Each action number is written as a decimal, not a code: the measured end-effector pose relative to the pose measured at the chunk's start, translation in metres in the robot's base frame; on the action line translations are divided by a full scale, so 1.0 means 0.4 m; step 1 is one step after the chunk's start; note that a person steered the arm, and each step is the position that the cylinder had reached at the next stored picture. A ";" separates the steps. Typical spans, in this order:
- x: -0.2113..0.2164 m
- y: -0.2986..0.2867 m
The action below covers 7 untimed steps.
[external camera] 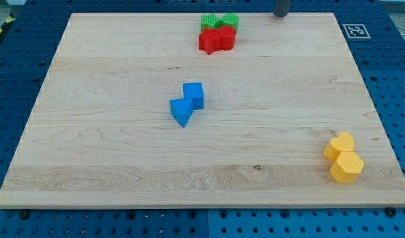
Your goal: Push the green circle to the top right side of the red circle
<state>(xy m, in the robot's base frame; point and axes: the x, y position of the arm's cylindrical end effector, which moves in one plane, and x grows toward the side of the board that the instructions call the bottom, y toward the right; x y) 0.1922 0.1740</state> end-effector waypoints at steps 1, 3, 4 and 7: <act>0.000 0.000; 0.002 -0.096; 0.002 -0.239; 0.003 -0.376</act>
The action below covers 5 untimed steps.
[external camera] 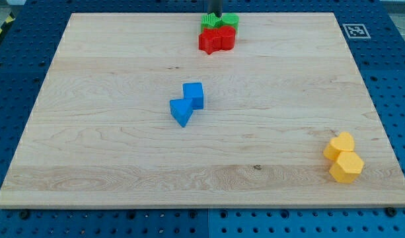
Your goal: Push the green circle to the top right side of the red circle
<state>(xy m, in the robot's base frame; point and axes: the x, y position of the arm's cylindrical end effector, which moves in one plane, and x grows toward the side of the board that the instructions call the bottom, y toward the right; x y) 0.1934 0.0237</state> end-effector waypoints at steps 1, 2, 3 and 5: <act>0.000 0.000; 0.012 0.000; 0.031 0.000; 0.089 0.003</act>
